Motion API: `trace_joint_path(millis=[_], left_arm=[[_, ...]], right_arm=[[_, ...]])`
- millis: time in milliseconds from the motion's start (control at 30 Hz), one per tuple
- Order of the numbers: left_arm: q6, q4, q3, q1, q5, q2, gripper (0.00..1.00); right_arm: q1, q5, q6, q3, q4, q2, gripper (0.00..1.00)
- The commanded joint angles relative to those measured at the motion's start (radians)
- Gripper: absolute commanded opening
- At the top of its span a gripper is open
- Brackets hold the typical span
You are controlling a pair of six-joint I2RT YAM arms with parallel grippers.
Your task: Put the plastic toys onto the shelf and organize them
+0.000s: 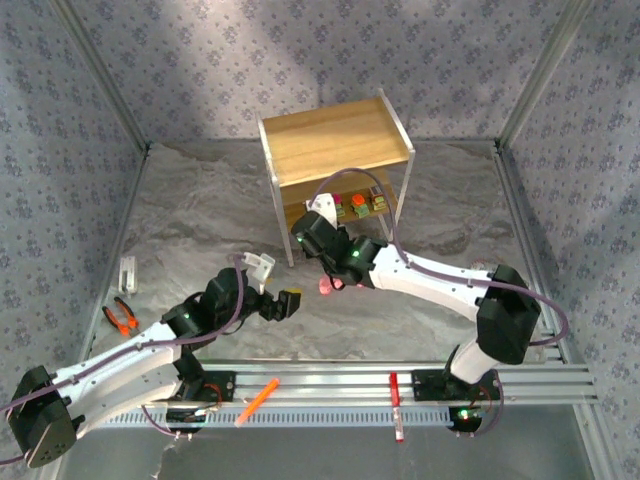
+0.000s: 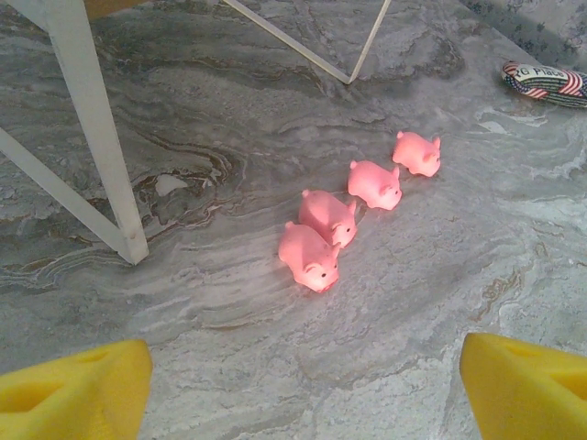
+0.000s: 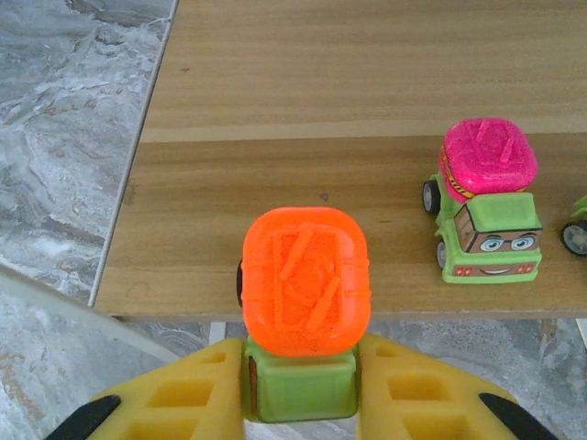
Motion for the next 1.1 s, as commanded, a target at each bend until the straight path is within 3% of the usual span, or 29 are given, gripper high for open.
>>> trace_joint_path(millis=[0,1067], left_arm=[[0.009,-0.014,-0.005,-0.004,-0.014,-0.012,0.87],[0.009,-0.019,-0.005,-0.003,-0.015,-0.016,0.87]], right_arm=[[-0.017,-0.007,-0.022,0.038,0.004,0.02,0.28],[-0.074,-0.053,-0.066,0.119,0.005,0.119,0.29]])
